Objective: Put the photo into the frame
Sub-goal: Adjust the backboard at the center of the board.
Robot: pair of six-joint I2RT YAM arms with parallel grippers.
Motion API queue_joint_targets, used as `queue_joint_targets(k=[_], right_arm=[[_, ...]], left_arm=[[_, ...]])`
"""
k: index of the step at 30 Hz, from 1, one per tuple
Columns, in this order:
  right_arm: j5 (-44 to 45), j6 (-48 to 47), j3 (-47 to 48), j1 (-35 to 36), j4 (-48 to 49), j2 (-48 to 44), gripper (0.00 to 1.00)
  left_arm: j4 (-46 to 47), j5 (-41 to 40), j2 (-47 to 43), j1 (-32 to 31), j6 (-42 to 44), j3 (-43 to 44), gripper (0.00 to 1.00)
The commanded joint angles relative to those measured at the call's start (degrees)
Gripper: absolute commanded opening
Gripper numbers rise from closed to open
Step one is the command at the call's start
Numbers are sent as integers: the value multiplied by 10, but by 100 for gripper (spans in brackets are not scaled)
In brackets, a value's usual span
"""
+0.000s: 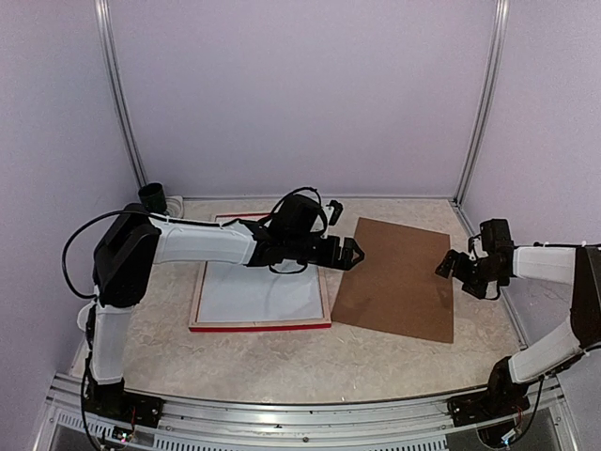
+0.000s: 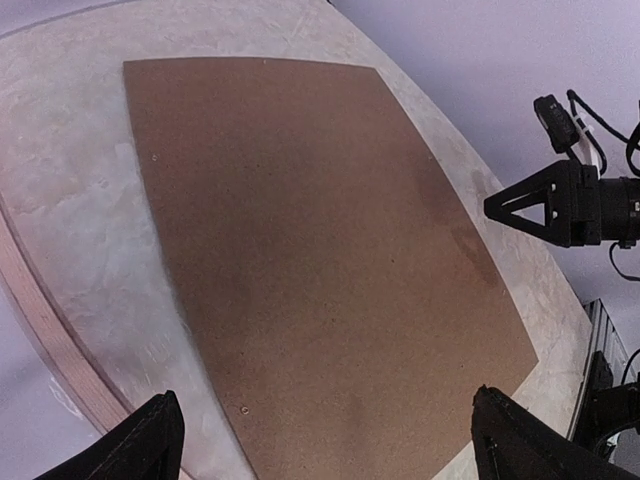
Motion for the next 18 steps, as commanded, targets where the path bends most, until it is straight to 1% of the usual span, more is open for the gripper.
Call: queue_joint_targets(k=[1,5,9,14,18], right_arm=[[-19,-10,-10,-10,18,17,99],[-33,-9,-9,-10,26,34,99],[-42,-7,-9,-10,35,43,98],[-39,-7,-8,-10,37,51,99],[-40,-7,-10,-10,40,52,98]], left_arm=[[-61,9,39,-16,12,48,99],[-97,2,72,-23,7,92,99],[-124,-10,107,-31,-15,127,99],[-183,-45,159,-44,-19,194,99],[-195,-54,188,-45,-30,209,99]])
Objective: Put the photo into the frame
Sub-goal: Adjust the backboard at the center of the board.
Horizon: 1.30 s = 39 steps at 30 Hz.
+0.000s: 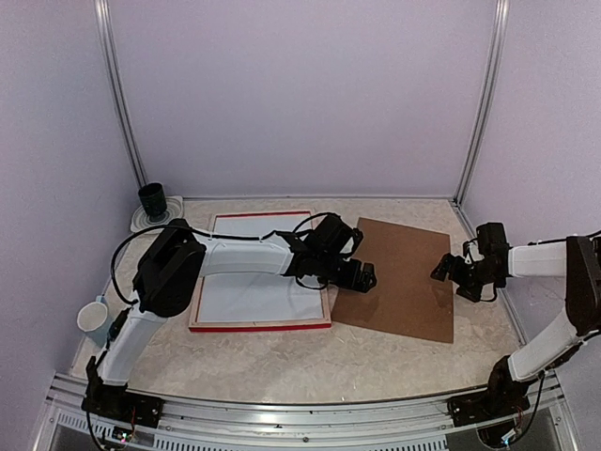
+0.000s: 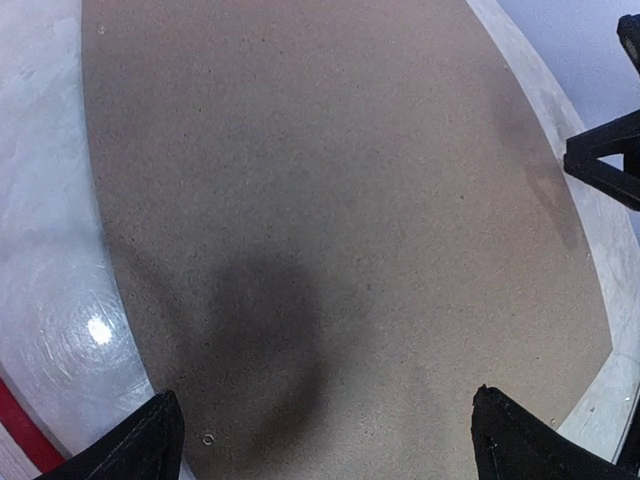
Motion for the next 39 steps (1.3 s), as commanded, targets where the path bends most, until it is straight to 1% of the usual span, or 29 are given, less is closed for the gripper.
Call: queue_joint_targets(k=[1,8,13,17,24,32,39], right_arm=[[-4,-3,-6,-7,15,5,98],[-12,-4,-5,-7,20,11,98],[-24,-6,-4,-7,27,19,98],[-53,-6,-4,-7,36,24,97],[-80,-4,-3,-7,45,20,97],[-156,16,3,-7,64,-33,95],[-205,24,30,-7,52,-90,94]], left_arm=[[-40,-26,29,-5,-14,21,99],[-51,-53,41,-6,-21,26,99],[-51,-50,48,-6,-23,28,99],[-51,-44,52,-6,-24,31,99],[-51,-31,60,-7,-24,33,99],[-47,-17,65,-6,-25,33,99],[-43,-14,62,-7,-26,30,99]])
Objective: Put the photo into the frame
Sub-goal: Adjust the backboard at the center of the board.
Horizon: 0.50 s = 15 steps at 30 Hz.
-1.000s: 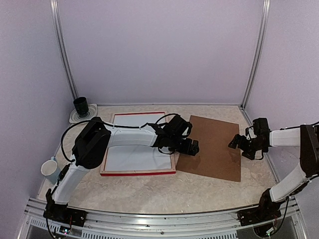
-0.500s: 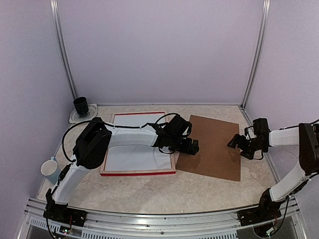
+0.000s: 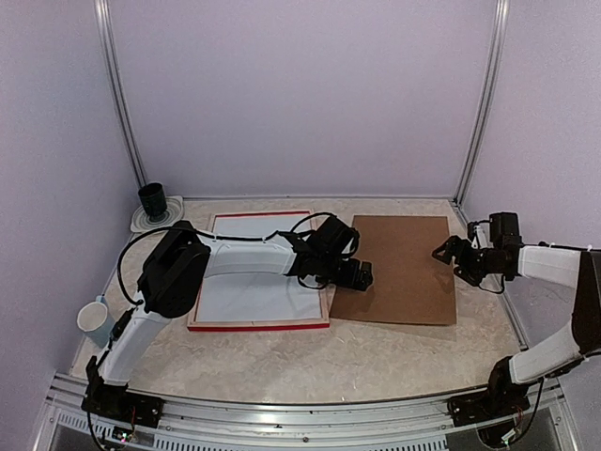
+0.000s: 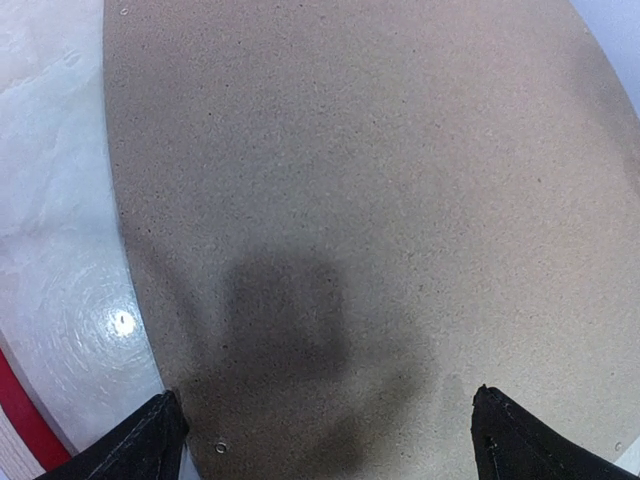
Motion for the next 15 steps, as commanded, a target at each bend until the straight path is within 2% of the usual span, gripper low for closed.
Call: queue_joint_targets(k=[1,8,15], right_arm=[[-115,17,28,8,18,-35,94],[-188,53,34,8,57,-43,94],[-260,125,47,8,130,-48,93]], left_arm=[[-16,31,32,-5,-10,-3,99],[22,43,4,-5,-17,-44,99],[27,50,-3,-5,-16,-46,99]])
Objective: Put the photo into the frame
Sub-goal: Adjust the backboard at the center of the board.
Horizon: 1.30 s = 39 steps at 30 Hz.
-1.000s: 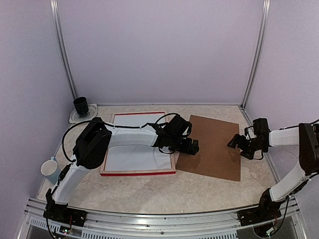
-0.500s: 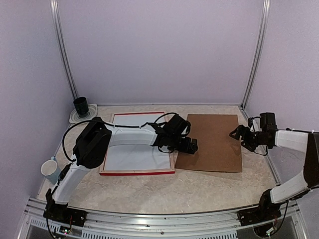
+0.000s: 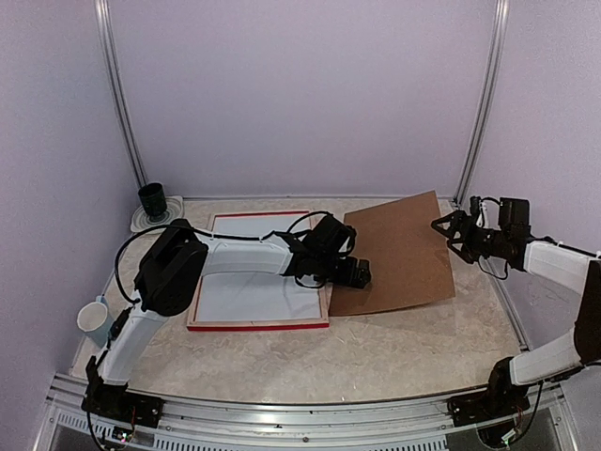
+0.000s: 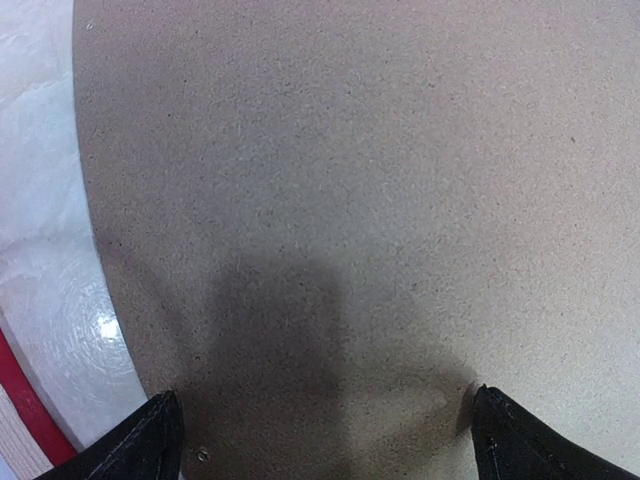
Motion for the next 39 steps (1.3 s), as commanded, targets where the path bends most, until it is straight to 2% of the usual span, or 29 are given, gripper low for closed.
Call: queue_joint_targets(k=[1,14,21,39], right_arm=[[-147,72,18,13,61,-6,93],[-201,136,62,38,142,36,91],[-211,160,96,85,177,66,91],[-202,179,167,155,197,128,91]], left_arm=[[-2,55,10,-11,-15,-19,99],[32,55,-24,0,-33,-69,99],[64,57,-61,16,-44,-113,99],[151,51,-132,38,-57,-204,99]])
